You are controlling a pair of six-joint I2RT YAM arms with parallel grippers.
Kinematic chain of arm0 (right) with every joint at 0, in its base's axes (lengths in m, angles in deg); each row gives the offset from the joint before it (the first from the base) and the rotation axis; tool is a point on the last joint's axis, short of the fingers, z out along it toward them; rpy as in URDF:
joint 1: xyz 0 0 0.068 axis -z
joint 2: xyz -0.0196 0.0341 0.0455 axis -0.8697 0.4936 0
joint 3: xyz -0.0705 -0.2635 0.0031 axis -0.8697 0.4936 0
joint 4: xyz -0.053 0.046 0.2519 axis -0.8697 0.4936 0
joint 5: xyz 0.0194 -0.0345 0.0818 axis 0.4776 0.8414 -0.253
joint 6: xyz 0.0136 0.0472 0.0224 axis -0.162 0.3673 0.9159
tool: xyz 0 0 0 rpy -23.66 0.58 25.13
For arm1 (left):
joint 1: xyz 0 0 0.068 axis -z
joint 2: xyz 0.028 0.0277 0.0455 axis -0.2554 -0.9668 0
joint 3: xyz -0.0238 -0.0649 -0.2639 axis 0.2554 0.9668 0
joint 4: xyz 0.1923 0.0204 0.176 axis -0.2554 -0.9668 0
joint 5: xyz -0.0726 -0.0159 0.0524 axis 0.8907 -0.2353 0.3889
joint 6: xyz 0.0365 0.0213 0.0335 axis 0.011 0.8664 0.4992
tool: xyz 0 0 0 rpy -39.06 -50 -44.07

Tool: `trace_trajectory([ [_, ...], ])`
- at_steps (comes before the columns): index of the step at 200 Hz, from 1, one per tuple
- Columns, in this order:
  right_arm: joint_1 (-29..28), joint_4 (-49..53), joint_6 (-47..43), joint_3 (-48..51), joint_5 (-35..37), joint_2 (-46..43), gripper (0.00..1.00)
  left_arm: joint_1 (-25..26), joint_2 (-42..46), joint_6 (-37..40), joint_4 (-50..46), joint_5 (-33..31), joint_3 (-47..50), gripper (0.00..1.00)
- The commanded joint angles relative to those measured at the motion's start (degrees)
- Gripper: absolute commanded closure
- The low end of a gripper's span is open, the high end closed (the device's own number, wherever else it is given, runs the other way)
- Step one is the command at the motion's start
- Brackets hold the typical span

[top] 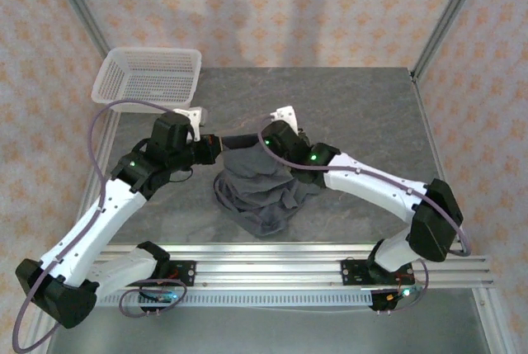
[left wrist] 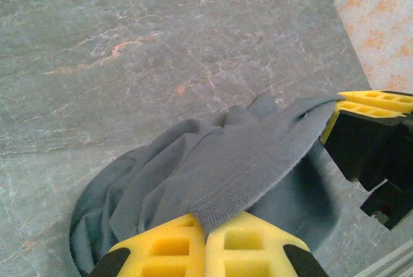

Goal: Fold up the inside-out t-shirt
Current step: Turn the T-shirt inside out at the center of the table.

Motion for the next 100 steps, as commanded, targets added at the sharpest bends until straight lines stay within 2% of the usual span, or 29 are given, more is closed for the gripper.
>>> trace_trajectory([
  [1,2.8,5.9,4.8,0.5,0.8,-2.7,0.84,-0.4,0.8,0.7,-1.9,-2.1,-1.6,1.00],
  [14,5.6,4.9,7.6,1.8,-6.8,-5.0,0.84,-0.4,0.4,0.5,-2.2,-2.4,-1.4,1.00],
  [27,10.6,-1.2,11.3,5.2,-25.6,-8.8,0.88,-0.4,-0.5,0.2,-2.6,-2.6,-1.4,1.00],
  [38,13.5,-9.2,16.3,9.2,-36.4,-12.4,0.95,-0.4,-1.4,0.0,-2.8,-2.6,-1.4,1.00],
  [52,14.2,-16.3,19.3,12.4,-41.6,-16.4,1.00,-0.4,-2.4,-0.7,-2.3,-2.3,-1.2,1.00],
  [68,14.2,-20.3,21.1,13.2,-47.0,-18.7,1.00,-0.4,-3.0,-1.5,-0.7,-1.6,-0.5,1.00],
  [100,13.9,-30.0,27.8,13.4,-62.1,-17.5,1.00,-0.4,-4.7,-3.1,2.3,-0.3,0.6,1.00],
])
